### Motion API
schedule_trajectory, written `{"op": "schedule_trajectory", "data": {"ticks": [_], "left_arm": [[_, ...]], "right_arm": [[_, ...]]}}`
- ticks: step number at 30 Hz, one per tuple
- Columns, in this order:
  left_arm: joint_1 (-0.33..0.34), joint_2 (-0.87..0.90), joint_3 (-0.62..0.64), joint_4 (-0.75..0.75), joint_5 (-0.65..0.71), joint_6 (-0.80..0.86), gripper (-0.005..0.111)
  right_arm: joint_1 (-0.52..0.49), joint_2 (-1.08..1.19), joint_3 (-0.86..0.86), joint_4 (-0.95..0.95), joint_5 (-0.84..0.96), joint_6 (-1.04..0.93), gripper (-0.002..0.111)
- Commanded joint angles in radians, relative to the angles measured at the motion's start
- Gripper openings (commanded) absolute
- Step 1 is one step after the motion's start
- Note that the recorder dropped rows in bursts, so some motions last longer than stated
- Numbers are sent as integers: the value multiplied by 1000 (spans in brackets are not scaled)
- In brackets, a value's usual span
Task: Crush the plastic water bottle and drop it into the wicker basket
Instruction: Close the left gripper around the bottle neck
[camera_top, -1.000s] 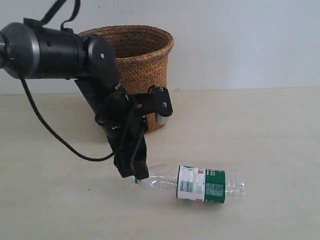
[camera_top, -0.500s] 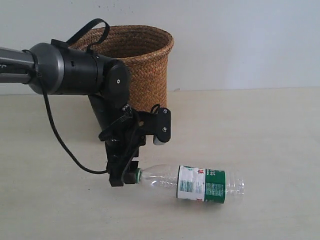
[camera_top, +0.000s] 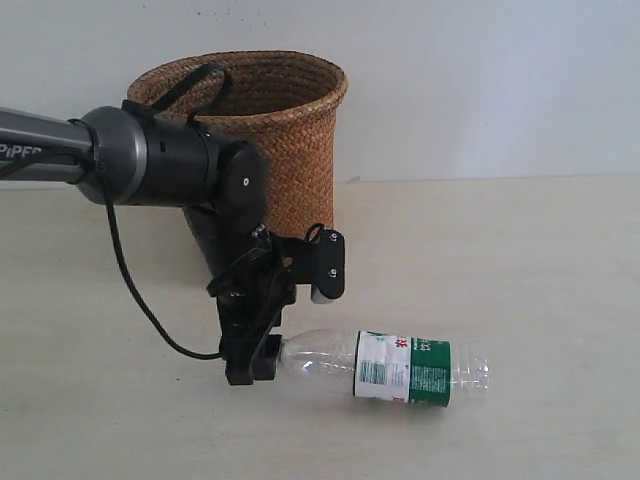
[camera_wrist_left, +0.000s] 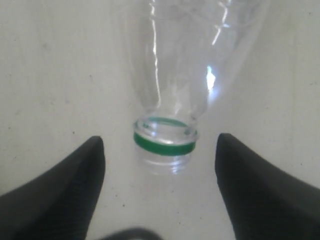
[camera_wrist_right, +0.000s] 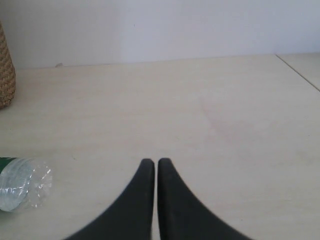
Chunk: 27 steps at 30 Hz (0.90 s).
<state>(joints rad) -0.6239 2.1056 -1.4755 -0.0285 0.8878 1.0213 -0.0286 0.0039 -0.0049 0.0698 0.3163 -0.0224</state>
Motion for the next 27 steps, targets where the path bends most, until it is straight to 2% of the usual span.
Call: {"op": "schedule_trajectory", "data": {"ticks": [1, 12, 15, 21, 22, 27], "left_arm": [[-4, 17, -4, -16, -11, -12, 59], [-4, 23, -4, -32, -46, -10, 57], [-4, 34, -4, -91, -48, 14, 44], [-4, 41, -4, -114, -70, 33, 7], [-4, 41, -4, -114, -68, 33, 4], [-4, 41, -4, -111, -61, 28, 4]], "right_arm": [[0, -4, 5, 3, -13, -2, 0], [0, -4, 5, 3, -37, -2, 0], [0, -4, 5, 3, -37, -2, 0], [0, -4, 5, 3, -37, -2, 0], [0, -4, 5, 3, -37, -2, 0], [0, -4, 5, 3, -37, -2, 0]]}}
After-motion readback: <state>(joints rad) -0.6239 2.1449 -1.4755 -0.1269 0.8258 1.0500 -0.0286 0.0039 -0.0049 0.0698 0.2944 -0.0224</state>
